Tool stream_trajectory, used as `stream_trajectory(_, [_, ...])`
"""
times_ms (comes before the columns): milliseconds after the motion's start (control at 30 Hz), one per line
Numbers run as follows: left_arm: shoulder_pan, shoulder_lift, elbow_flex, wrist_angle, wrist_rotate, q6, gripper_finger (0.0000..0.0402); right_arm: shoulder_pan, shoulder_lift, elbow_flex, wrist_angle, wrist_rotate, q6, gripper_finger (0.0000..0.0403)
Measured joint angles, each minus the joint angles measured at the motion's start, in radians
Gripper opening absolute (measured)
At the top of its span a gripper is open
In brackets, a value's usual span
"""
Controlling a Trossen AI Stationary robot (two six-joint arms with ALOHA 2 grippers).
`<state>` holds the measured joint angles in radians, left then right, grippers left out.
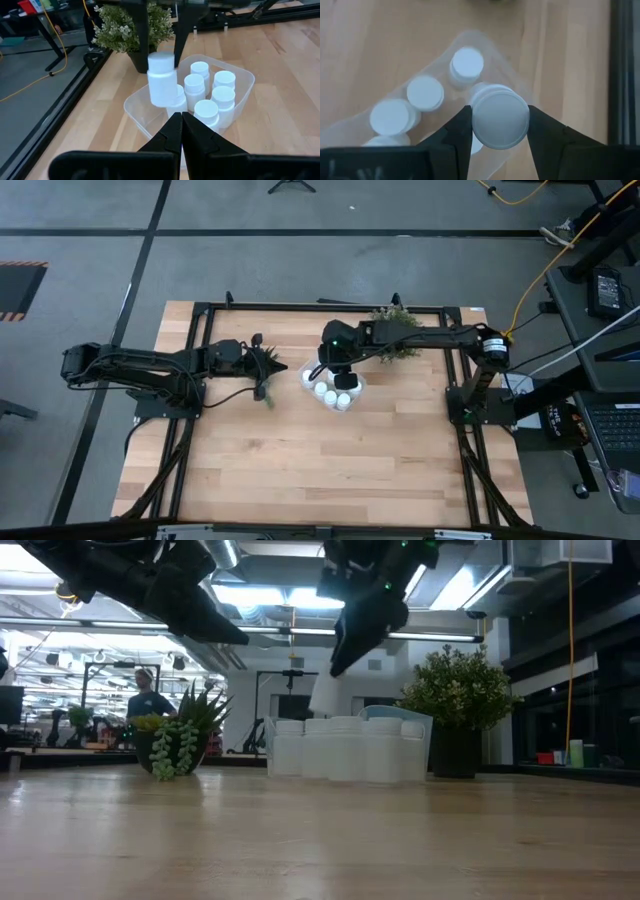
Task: Pick and place pill bottles into a basket
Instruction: Put the pill bottle into the transparent bin
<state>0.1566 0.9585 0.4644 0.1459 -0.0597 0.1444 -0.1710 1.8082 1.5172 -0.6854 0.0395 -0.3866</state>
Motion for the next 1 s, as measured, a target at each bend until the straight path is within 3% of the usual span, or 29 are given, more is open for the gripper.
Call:
stream_trajectory(567, [0.0, 0.0, 0.0, 0.0, 0.0, -0.001, 0.0006, -0.037, 0.0, -0.153, 0.212, -0.038, -0.004, 0.0148])
stream_trajectory(1000, [0.0, 0.0, 0.0, 0.0, 0.0, -0.002, 0.0006, -0.048, 0.065, -0.157, 0.251, -0.037, -0.008, 0.0148])
